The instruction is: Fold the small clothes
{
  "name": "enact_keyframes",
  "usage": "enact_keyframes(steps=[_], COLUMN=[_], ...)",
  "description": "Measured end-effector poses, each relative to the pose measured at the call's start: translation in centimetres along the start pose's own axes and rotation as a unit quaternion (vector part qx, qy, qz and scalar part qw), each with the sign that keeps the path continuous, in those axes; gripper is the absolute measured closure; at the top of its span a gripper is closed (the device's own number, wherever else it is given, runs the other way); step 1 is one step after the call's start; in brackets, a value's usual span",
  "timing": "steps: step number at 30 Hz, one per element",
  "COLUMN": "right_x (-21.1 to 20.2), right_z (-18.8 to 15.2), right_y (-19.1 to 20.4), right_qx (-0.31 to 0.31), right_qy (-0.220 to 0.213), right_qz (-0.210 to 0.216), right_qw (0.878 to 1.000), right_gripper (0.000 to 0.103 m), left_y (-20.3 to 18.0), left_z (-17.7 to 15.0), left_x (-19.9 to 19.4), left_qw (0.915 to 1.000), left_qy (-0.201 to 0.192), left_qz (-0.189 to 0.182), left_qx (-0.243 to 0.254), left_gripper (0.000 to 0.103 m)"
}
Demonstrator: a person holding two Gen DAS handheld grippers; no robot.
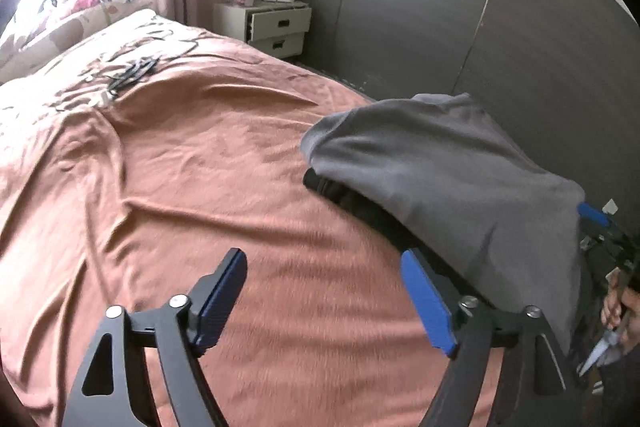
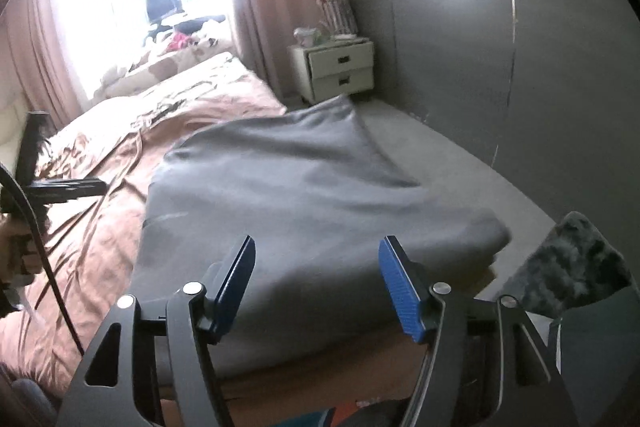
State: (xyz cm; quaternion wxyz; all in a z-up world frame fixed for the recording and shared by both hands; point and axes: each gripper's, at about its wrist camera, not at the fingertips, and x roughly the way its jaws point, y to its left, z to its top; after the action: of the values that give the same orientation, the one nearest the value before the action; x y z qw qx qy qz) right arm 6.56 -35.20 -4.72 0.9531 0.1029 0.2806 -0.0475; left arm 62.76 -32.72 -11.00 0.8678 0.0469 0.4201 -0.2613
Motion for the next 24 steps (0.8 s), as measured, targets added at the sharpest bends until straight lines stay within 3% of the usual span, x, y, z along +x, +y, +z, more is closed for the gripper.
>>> enact_keyframes(steps=[2, 4, 5, 14, 18, 23, 24], right_x=[1.2, 2.3, 2.6, 1.0, -1.6, -4.1, -4.5], right_z=[0.4, 0.2, 0.0, -0.3, 0.4, -0.2, -0.1], right_y=[0.7, 1.6, 1.8, 1.4, 1.2, 1.2, 1.3], right_qx=[-0.023, -0.05, -0.054, -0.004, 0.008, 0.013, 0.016], right_qy=[0.007, 0.022, 0.031, 0.069, 0.073, 0.075, 0.077], right_qz=[-0.014, -0.046, -0.055, -0.052, -0.024, -0.003, 0.002], right_qw=[1.0, 0.997, 0.997, 0.996, 0.997, 0.997, 0.997], right_gripper=[0.041, 0.056, 0.058, 0.058, 0.058, 0.058, 0.053], left_y=[0.2, 0.7, 1.1, 4.8, 6.1, 7.3, 7.5], left_z=[-0.9, -1.7, -2.2, -5.9, -7.1, -8.2, -8.4], left_x=[-1.2, -2.3, -3.1, -10.0, -13.2, -16.5, -17.0], left_qw=[1.0, 0.9999, 0.9999, 0.9975, 0.9951, 0.9912, 0.9906], left_qy=[0.001, 0.004, 0.005, -0.017, -0.028, -0.053, -0.058], left_qz=[0.003, 0.008, 0.01, 0.032, 0.055, 0.059, 0.061], left_qx=[-0.001, -0.006, -0.012, -0.061, -0.076, -0.106, -0.108], left_gripper=[0.02, 0.02, 0.02, 0.02, 0.02, 0.02, 0.019])
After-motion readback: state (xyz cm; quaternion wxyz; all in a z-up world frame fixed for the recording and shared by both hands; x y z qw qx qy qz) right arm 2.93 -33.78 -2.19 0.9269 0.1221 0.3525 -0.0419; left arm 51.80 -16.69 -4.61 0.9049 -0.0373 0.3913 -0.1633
